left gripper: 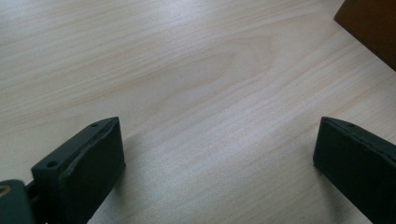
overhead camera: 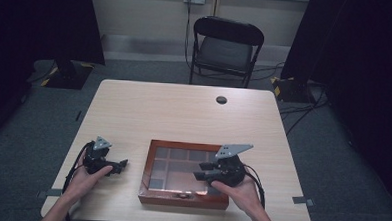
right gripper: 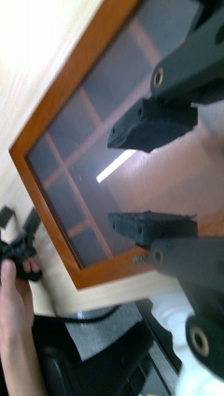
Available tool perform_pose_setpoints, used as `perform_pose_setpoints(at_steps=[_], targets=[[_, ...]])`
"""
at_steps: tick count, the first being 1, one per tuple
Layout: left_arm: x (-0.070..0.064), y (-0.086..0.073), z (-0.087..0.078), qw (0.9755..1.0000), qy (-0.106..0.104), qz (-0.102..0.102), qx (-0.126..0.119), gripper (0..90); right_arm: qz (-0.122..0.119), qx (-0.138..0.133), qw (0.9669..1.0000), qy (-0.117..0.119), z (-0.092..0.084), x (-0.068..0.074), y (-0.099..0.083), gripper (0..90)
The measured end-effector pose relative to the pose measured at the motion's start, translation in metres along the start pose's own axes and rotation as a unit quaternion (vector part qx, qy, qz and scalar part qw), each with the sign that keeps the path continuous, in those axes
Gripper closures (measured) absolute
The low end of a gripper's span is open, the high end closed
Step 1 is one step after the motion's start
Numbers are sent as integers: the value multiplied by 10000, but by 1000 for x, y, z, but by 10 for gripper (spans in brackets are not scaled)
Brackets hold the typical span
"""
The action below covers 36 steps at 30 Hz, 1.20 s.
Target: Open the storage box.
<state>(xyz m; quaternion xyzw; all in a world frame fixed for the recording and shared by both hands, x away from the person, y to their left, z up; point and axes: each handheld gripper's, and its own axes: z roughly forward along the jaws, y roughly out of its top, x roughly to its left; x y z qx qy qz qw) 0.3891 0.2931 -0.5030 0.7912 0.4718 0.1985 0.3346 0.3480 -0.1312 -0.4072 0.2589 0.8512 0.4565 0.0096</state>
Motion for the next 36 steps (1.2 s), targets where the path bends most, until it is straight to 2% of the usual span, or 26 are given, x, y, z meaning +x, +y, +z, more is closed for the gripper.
perform_pose_setpoints(at_steps=[2,5,7,11,14,18,22,26,28,30,36], targets=[[0,0,0,10000,-8,0,6,12,18,9,9999,132,4,3,-2,614],[0,0,0,10000,-8,1,6,12,50,-119,9996,239,7,6,-7,661],[0,0,0,10000,-7,1,6,12,90,-115,9989,437,10,7,-9,678],[0,0,0,10000,-9,0,6,12,-30,82,9983,576,18,13,-13,717],[1,0,0,10000,-26,21,7,12,-35,216,9961,854,24,16,-15,753],[1,0,0,10000,-40,38,5,11,-94,309,9944,1010,31,21,-19,786],[1,0,0,10000,-48,37,5,10,-185,360,9941,1005,33,23,-19,786],[1,0,0,10000,-40,44,11,9,-133,371,9935,1066,34,24,-22,753],[1,0,0,10000,-40,46,13,9,-208,431,9939,995,35,24,-23,757],[1,0,0,10000,-43,50,12,10,-186,415,9939,1008,37,23,-24,777],[1,0,0,10000,-46,56,17,9,-392,382,9931,1035,41,25,-24,790]])
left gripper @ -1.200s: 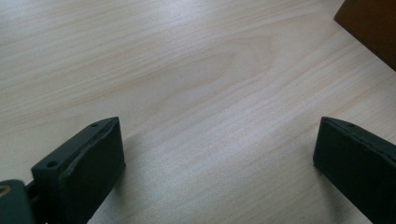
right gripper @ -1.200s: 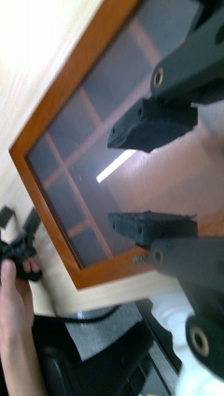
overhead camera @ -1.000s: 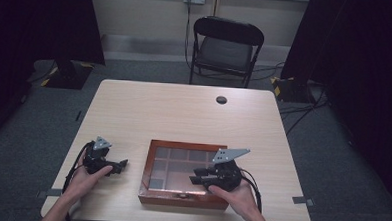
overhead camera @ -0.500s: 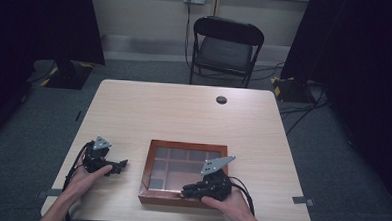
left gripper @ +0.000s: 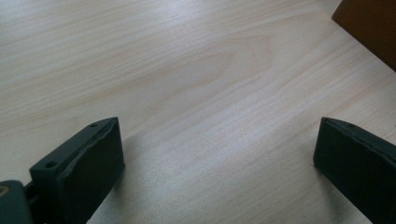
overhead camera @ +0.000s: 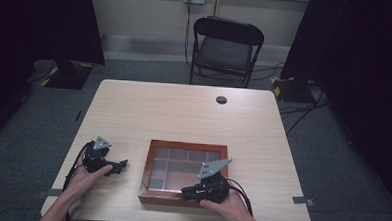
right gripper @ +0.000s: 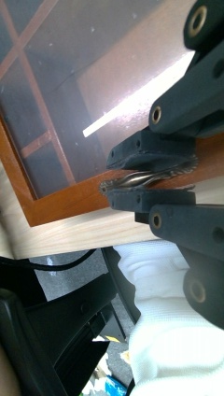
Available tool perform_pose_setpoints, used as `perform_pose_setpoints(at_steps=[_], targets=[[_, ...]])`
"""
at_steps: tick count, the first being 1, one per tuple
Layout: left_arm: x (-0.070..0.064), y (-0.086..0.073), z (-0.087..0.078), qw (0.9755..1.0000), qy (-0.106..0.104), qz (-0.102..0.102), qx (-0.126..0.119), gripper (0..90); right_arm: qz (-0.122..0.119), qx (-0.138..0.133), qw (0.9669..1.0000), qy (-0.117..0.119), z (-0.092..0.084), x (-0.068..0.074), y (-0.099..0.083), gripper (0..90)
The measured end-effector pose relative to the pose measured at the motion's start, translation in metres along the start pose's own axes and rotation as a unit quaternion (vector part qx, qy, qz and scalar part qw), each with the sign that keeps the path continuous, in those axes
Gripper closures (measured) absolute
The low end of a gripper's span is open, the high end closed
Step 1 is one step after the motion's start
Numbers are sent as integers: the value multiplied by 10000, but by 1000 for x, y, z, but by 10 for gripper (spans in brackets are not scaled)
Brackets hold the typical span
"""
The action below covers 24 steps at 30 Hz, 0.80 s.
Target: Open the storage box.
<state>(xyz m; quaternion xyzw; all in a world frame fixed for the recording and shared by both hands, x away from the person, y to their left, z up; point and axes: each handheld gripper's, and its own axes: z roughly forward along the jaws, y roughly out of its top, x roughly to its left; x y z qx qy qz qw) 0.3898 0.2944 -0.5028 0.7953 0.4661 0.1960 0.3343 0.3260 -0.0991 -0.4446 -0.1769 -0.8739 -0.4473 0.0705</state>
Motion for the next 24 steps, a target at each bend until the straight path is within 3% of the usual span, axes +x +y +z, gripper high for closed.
perform_pose_setpoints(at_steps=[3,7,8,12,14,16,24], targets=[[0,0,0,10000,4,-4,4,10,-151,88,9998,-43,0,0,2,814],[0,1,-1,10000,6,-26,25,24,-96,27,9999,23,0,-1,0,821],[-1,1,-2,10000,13,-80,-15,43,-106,27,9999,-1,0,-1,0,822],[-1,4,-6,9999,-130,10,-48,205,-110,119,9999,-35,-3,-1,1,822],[-2,6,-7,9998,-161,6,-112,163,-135,140,9998,-35,-3,-1,2,824],[-4,8,-9,9996,-208,102,-150,164,-129,158,9998,-23,-3,-1,2,824],[-16,15,-18,9971,-552,152,-494,166,-143,207,9997,-17,-3,-1,5,826]])
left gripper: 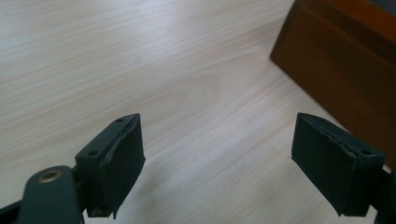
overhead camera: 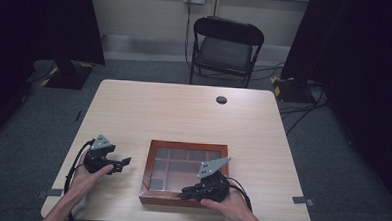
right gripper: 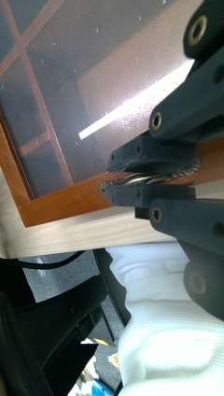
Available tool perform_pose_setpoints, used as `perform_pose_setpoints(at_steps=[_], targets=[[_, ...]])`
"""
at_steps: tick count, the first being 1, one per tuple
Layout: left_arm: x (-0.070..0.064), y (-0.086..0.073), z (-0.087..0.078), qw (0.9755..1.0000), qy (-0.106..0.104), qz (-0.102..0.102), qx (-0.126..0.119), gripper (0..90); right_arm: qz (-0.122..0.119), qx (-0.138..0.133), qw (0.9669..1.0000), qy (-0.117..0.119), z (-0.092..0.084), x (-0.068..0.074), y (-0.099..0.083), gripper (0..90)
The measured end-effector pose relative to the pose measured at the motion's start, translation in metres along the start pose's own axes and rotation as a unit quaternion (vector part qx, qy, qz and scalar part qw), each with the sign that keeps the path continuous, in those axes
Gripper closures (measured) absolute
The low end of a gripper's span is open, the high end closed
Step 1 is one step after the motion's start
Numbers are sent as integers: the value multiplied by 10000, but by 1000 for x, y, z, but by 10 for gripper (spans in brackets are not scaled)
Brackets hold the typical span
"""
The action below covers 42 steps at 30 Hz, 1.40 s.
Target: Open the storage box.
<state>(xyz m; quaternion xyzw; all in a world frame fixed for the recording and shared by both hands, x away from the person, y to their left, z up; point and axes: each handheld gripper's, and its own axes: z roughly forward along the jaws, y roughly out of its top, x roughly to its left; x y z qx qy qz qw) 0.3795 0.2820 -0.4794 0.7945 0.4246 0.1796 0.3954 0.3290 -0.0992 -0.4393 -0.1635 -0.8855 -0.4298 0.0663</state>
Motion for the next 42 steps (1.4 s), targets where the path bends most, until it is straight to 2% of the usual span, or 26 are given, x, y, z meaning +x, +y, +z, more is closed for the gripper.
perform_pose_setpoints(at_steps=[8,10,13,18,25,30,36,37,39,42], targets=[[-12,4,-4,9991,-380,138,-94,166,86,-94,9999,116,-5,-1,6,828],[-16,5,-4,9984,-552,111,-113,163,109,-78,9999,97,-5,0,7,828],[-23,7,-3,9976,-629,280,-66,160,99,-81,9999,89,-4,0,9,830],[-31,9,-2,9963,-742,433,-75,160,120,-166,9997,121,-9,1,13,831],[-36,11,-4,9945,-912,466,-208,161,136,-235,9995,151,-15,0,20,830],[-39,11,-5,9928,-1053,485,-298,199,142,-274,9994,147,-19,0,25,829],[-40,11,-6,9921,-1062,555,-372,233,92,-233,9996,122,-22,0,30,828],[-40,11,-6,9916,-1093,583,-372,244,87,-214,9997,115,-22,1,30,828],[-42,11,-5,9900,-1230,610,-315,212,109,-200,9997,107,-22,1,31,828],[-46,12,-4,9888,-1269,707,-348,203,118,-228,9996,130,-24,0,32,828]])
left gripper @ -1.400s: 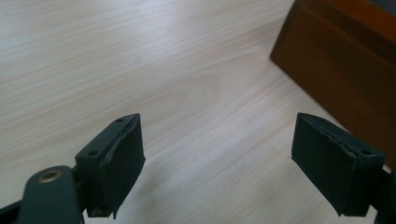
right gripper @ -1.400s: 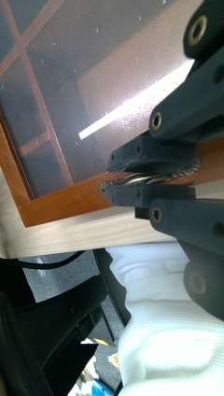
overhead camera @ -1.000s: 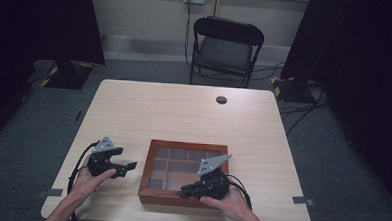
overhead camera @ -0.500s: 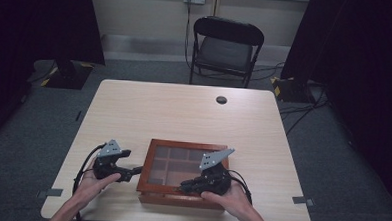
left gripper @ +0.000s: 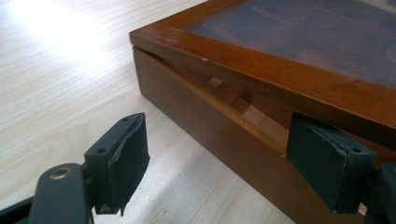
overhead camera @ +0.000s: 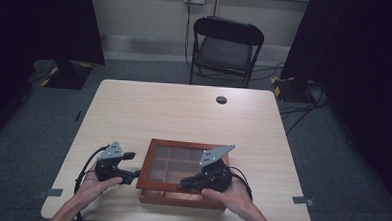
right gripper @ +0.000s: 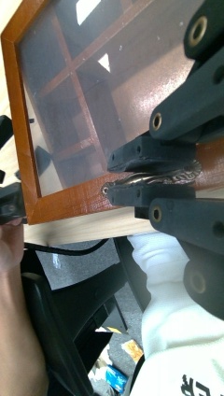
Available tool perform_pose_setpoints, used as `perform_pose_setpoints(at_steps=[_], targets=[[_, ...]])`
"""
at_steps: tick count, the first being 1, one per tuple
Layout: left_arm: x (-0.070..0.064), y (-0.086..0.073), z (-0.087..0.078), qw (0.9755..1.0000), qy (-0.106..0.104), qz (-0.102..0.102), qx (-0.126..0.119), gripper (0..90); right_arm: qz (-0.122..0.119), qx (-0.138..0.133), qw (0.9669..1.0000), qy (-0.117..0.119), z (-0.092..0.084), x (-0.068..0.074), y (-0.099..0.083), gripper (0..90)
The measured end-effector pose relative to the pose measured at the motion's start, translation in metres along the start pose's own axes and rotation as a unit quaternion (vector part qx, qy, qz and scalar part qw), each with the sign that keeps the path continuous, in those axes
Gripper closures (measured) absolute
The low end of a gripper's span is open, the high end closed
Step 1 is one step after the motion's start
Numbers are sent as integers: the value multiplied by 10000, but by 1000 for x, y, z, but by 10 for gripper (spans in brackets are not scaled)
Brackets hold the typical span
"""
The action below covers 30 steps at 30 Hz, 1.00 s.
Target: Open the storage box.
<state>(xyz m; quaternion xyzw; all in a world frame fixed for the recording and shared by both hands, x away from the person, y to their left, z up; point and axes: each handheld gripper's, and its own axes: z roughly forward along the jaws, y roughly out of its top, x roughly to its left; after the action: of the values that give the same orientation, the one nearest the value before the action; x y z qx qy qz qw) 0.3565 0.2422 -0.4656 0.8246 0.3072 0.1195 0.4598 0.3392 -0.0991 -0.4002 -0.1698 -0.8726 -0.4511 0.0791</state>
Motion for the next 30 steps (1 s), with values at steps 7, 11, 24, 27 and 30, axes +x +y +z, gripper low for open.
perform_pose_setpoints(at_steps=[7,11,24,27,30], targets=[[-1,2,1,10000,-20,41,-74,194,64,-72,9999,-75,-3,1,1,825],[-1,3,2,9999,-18,72,-101,199,136,-148,9995,-228,-6,2,-2,682],[-2,6,0,9996,-5,87,-251,223,392,-683,9946,-682,-42,0,-26,418],[-3,8,0,9995,-19,85,-319,223,472,-758,9932,-745,-46,-1,-31,393],[-7,11,0,9993,-71,147,-346,204,487,-805,9922,-812,-49,-1,-37,330]])
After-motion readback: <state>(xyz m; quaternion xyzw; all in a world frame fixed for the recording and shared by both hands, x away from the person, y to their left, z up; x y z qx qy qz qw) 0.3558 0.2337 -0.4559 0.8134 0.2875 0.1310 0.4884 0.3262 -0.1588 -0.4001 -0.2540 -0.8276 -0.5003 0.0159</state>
